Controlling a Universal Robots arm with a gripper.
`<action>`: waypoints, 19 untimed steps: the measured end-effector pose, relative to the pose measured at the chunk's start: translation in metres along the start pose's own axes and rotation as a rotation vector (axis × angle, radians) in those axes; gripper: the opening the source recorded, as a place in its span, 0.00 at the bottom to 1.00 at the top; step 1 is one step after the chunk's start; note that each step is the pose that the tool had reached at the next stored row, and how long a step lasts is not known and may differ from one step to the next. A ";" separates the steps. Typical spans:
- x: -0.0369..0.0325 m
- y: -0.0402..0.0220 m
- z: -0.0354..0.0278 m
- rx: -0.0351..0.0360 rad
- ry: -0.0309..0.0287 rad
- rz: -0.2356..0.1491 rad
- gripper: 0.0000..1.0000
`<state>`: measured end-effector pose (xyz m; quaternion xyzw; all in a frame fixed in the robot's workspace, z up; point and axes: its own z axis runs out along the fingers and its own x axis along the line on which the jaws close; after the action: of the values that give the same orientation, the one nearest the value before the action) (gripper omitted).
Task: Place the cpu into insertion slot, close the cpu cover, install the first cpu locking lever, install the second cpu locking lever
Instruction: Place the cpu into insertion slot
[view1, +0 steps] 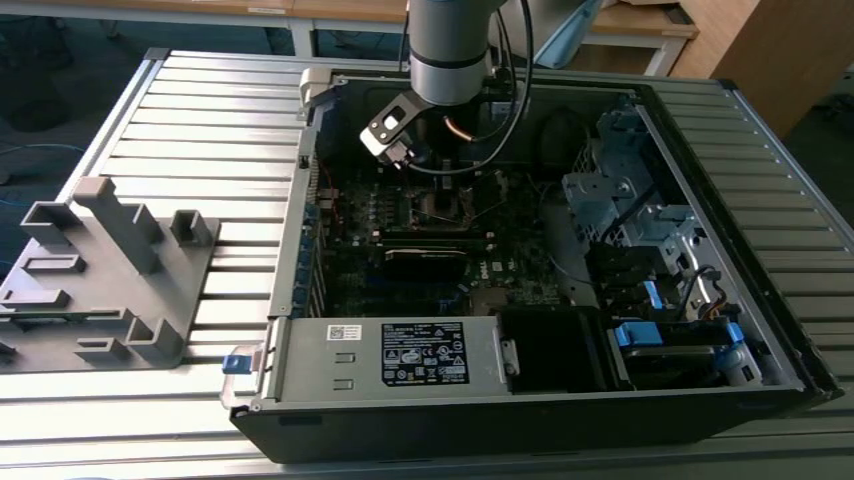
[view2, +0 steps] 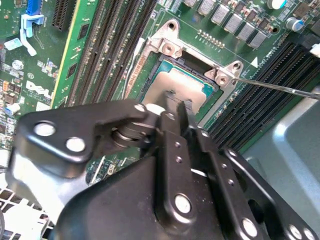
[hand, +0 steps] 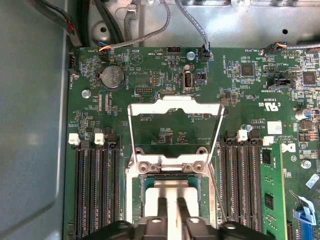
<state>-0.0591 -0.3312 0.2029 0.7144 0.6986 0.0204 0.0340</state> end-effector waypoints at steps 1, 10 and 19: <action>0.0000 0.0000 0.0000 -0.0001 0.0001 0.000 0.18; 0.0000 0.0002 -0.0001 0.0163 -0.0005 0.000 0.10; 0.0000 0.0001 0.0023 0.0249 -0.0068 -0.001 0.10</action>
<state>-0.0588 -0.3312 0.2006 0.7146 0.6989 0.0092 0.0275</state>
